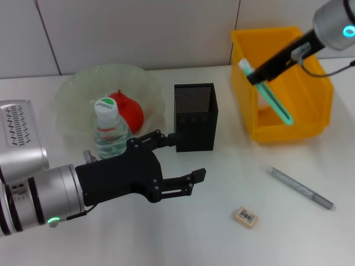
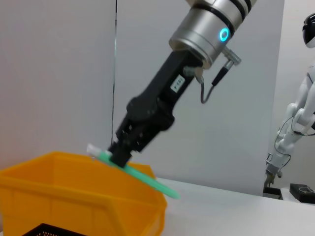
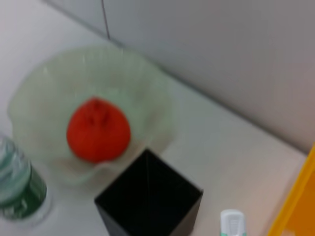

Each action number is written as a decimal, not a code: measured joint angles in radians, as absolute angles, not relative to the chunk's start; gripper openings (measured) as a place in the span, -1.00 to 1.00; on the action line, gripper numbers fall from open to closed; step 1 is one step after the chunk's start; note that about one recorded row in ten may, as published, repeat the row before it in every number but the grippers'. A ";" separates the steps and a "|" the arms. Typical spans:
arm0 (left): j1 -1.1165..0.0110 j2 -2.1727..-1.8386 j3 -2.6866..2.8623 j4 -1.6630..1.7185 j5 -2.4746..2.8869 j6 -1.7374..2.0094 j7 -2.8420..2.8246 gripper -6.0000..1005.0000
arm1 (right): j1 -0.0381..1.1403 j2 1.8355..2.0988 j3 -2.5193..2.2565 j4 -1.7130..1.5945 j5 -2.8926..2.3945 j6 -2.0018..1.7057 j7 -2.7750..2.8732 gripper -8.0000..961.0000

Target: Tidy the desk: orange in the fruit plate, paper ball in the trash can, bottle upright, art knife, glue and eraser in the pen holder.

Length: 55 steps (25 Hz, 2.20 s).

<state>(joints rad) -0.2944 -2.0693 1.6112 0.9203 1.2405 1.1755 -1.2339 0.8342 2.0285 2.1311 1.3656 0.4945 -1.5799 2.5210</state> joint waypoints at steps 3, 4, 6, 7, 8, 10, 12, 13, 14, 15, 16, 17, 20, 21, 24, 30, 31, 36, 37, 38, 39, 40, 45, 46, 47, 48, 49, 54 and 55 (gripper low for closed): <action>-0.295 -2.069 1.613 0.920 1.239 1.176 -1.234 0.73 | 0.824 2.028 2.158 1.385 0.531 -1.568 2.502 -0.62; -0.295 -2.069 1.613 0.920 1.239 1.176 -1.236 0.73 | 0.808 2.024 2.184 1.408 0.580 -1.554 2.478 -0.62; -0.295 -2.069 1.614 0.921 1.239 1.176 -1.238 0.73 | 0.800 2.022 2.196 1.418 0.606 -1.549 2.463 -0.62; -0.295 -2.069 1.614 0.921 1.239 1.176 -1.239 0.73 | 0.792 2.020 2.211 1.429 0.635 -1.543 2.444 -0.62; -0.295 -2.069 1.614 0.921 1.239 1.177 -1.240 0.73 | 0.782 2.018 2.233 1.437 0.671 -1.538 2.424 -0.62; -0.294 -2.069 1.614 0.921 1.239 1.177 -1.242 0.73 | 0.768 2.016 2.272 1.444 0.730 -1.534 2.392 -0.62; -0.293 -2.070 1.614 0.922 1.239 1.177 -1.242 0.73 | 0.747 2.016 2.322 1.444 0.809 -1.532 2.340 -0.62; -0.292 -2.070 1.614 0.922 1.239 1.177 -1.242 0.73 | 0.731 2.016 2.349 1.440 0.848 -1.530 2.310 -0.62; -0.291 -2.071 1.614 0.921 1.239 1.177 -1.242 0.73 | 0.700 2.015 2.396 1.417 0.943 -1.525 2.248 -0.62; -0.290 -2.072 1.614 0.921 1.238 1.178 -1.242 0.73 | 0.686 2.014 2.416 1.401 0.987 -1.523 2.223 -0.62; -0.290 -2.072 1.614 0.921 1.238 1.178 -1.242 0.73 | 0.686 2.014 2.416 1.401 0.987 -1.523 2.223 -0.63; -0.289 -2.072 1.614 0.921 1.238 1.178 -1.242 0.73 | 0.672 2.011 2.435 1.381 1.030 -1.523 2.197 -0.63; -0.287 -2.072 1.614 0.921 1.236 1.180 -1.243 0.73 | 0.635 2.001 2.474 1.323 1.130 -1.529 2.136 -0.63; -0.287 -2.072 1.614 0.921 1.235 1.181 -1.243 0.73 | 0.623 2.000 2.481 1.309 1.161 -1.531 2.112 -0.63; -0.285 -2.072 1.621 0.920 1.235 1.183 -1.244 0.73 | 0.568 1.998 2.490 1.250 1.271 -1.543 2.003 -0.63; -0.284 -2.071 1.624 0.920 1.235 1.184 -1.244 0.73 | 0.541 1.982 2.501 1.124 1.379 -1.584 1.865 -0.63; -0.283 -2.071 1.624 0.920 1.235 1.184 -1.244 0.73 | 0.541 1.980 2.502 1.104 1.387 -1.588 1.845 -0.63; -0.284 -2.072 1.625 0.920 1.235 1.184 -1.244 0.73 | 0.574 1.963 2.502 0.963 1.395 -1.577 1.724 -0.62; -0.284 -2.072 1.624 0.920 1.235 1.185 -1.244 0.73 | 0.585 1.960 2.501 0.935 1.393 -1.566 1.706 -0.62; -0.284 -2.072 1.625 0.920 1.235 1.185 -1.244 0.73 | 0.595 1.957 2.499 0.910 1.391 -1.550 1.690 -0.62; -0.284 -2.073 1.625 0.920 1.235 1.186 -1.244 0.73 | 0.613 1.952 2.493 0.865 1.387 -1.509 1.661 -0.62; -0.284 -2.073 1.625 0.920 1.235 1.186 -1.244 0.73 | 0.613 1.952 2.493 0.865 1.387 -1.509 1.661 -0.62; -0.284 -2.075 1.626 0.920 1.233 1.186 -1.244 0.73 | 0.665 1.950 2.481 0.768 1.366 -1.398 1.597 -0.61; -0.284 -2.075 1.626 0.920 1.233 1.186 -1.244 0.73 | 0.665 1.950 2.481 0.768 1.366 -1.398 1.597 -0.61; -0.284 -2.075 1.626 0.920 1.233 1.186 -1.244 0.73 | 0.676 1.951 2.472 0.750 1.366 -1.379 1.586 -0.61; -0.285 -2.075 1.626 0.920 1.233 1.186 -1.244 0.73 | 0.690 1.953 2.450 0.727 1.366 -1.351 1.569 -0.61; -0.287 -2.076 1.628 0.920 1.232 1.186 -1.245 0.73 | 0.697 1.956 2.433 0.719 1.366 -1.337 1.562 -0.60; -0.290 -2.075 1.639 0.920 1.221 1.182 -1.246 0.73 | 0.722 1.981 2.379 0.705 1.375 -1.264 1.532 -0.59; -0.290 -2.075 1.639 0.919 1.221 1.182 -1.246 0.73 | 0.726 1.985 2.377 0.704 1.375 -1.254 1.524 -0.59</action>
